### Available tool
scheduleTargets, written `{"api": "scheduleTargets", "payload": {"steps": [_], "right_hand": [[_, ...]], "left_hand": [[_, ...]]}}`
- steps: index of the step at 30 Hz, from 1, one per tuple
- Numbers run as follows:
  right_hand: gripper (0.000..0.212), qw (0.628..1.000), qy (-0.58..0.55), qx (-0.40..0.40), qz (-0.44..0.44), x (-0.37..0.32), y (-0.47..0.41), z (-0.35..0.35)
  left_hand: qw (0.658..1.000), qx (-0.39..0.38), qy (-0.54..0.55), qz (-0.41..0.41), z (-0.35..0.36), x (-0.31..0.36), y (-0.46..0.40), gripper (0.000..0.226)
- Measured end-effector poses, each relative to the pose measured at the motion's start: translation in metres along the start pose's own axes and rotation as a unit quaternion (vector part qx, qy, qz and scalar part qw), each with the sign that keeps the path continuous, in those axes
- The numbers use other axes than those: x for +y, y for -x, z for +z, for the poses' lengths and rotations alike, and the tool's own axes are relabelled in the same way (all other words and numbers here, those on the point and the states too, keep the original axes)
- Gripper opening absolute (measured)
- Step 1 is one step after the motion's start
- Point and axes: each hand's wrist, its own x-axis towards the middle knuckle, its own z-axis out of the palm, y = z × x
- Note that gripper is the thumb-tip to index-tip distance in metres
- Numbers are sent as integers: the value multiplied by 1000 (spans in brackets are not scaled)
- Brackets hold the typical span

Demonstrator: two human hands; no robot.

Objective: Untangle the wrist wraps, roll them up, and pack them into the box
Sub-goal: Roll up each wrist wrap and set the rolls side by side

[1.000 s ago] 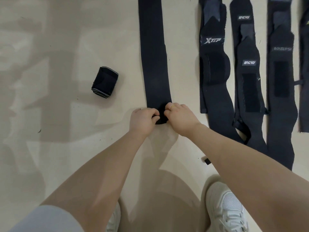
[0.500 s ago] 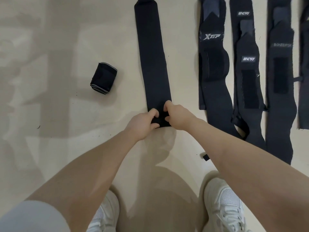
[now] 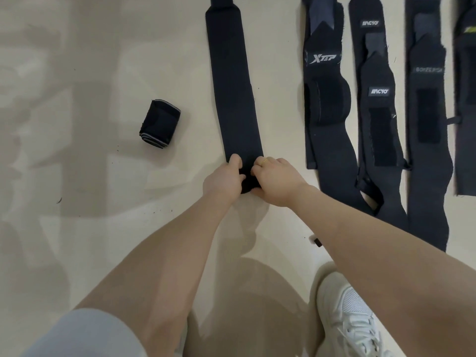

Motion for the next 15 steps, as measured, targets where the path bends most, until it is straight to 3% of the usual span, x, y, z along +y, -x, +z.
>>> {"api": "scheduleTargets", "payload": {"steps": [3, 6, 11, 15], "right_hand": [[25, 1000, 19, 18, 15, -4, 2, 10], [24, 997, -23, 28, 63, -11, 3, 17], [27, 989, -111, 12, 102, -18, 7, 24], [22, 934, -283, 77, 204, -25, 12, 26]], "left_hand": [[999, 10, -35, 13, 1, 2, 2, 7], [988, 55, -126, 75, 3, -5, 6, 22], [994, 13, -47, 102, 3, -26, 19, 38], [995, 13, 11, 97, 0, -24, 25, 39]]}}
